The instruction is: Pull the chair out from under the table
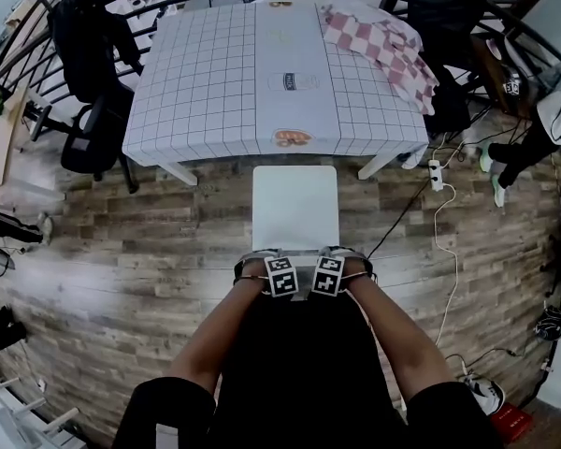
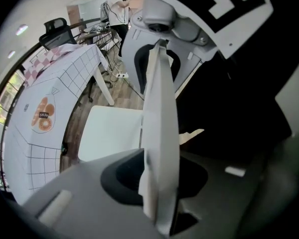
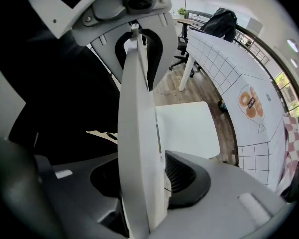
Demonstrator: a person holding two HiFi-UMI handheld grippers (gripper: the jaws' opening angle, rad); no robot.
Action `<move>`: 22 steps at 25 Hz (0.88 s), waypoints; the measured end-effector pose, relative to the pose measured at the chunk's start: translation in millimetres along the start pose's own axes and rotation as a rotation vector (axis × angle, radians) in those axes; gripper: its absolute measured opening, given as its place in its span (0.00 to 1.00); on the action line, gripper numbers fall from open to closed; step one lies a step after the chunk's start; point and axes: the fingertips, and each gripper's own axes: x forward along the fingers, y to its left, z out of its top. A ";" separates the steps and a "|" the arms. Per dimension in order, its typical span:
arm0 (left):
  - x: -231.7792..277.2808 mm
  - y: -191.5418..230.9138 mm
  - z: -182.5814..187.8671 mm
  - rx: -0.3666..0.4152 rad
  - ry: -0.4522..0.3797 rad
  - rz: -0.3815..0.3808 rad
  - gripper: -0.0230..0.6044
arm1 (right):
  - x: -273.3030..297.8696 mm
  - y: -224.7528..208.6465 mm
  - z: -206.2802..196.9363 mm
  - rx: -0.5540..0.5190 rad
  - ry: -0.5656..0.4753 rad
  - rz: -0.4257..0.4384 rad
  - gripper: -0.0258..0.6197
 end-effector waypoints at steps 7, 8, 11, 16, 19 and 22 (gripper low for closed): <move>-46.7 -0.6 -6.7 0.002 -0.150 0.026 0.30 | -48.5 -7.2 8.6 0.076 -0.165 -0.048 0.42; -53.1 -0.2 -7.1 -0.022 -0.177 0.027 0.30 | -54.8 -6.1 11.2 0.102 -0.198 -0.051 0.42; -73.2 3.7 -9.3 -0.071 -0.260 0.045 0.31 | -81.8 -4.8 25.6 0.206 -0.348 -0.041 0.42; -124.8 17.4 -10.3 -0.158 -0.443 0.115 0.30 | -146.4 -18.0 48.2 0.347 -0.594 -0.089 0.42; -168.1 35.2 -7.5 -0.219 -0.569 0.240 0.29 | -184.1 -33.8 51.0 0.448 -0.694 -0.152 0.41; -219.1 52.7 -0.4 -0.333 -0.741 0.356 0.28 | -219.8 -48.6 52.9 0.516 -0.789 -0.229 0.41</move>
